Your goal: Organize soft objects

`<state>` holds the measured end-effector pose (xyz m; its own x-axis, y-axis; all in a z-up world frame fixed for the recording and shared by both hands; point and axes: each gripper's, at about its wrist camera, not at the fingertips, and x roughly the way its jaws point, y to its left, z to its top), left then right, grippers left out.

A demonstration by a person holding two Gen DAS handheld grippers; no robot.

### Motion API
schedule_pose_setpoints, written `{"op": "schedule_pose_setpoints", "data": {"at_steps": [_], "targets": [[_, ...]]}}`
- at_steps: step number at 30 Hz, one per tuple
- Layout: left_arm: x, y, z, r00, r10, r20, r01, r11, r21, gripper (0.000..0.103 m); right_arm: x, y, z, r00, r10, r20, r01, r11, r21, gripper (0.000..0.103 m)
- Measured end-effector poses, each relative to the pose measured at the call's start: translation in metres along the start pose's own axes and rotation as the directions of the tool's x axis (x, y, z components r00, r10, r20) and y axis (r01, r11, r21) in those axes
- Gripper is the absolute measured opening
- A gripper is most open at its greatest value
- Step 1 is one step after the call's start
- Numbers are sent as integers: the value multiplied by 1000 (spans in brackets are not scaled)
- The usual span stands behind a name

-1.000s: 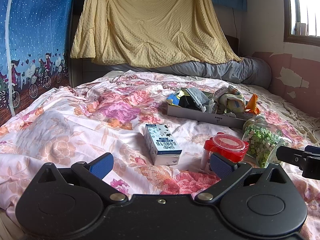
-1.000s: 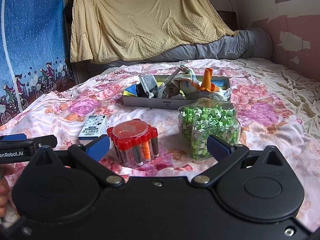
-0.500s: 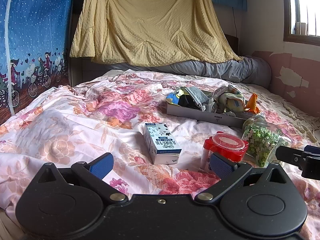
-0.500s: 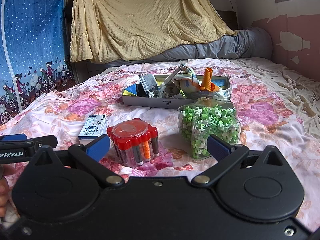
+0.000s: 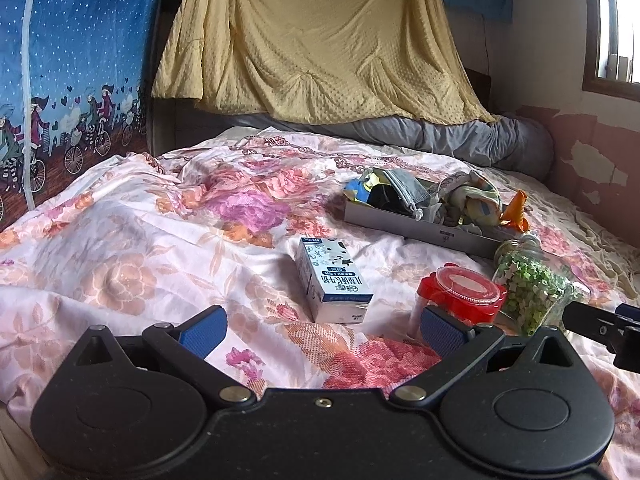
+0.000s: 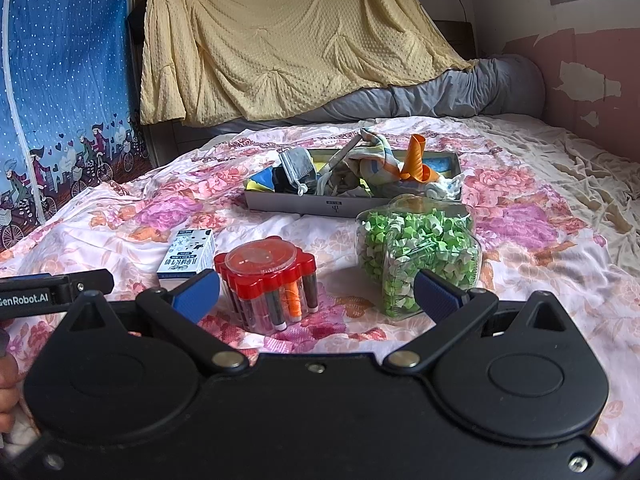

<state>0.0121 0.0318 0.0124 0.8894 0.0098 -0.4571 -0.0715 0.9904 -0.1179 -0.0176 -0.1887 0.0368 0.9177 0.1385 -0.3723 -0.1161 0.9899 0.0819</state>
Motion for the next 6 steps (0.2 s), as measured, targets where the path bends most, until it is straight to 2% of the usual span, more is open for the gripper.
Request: {"op": "schedule_pose_setpoints", "data": {"at_steps": [6], "targets": [[-2,-2,1,1000,-20,12,19,1000,20,102,1,0,1,1000,-1,-3,1,1000,0,103]]}}
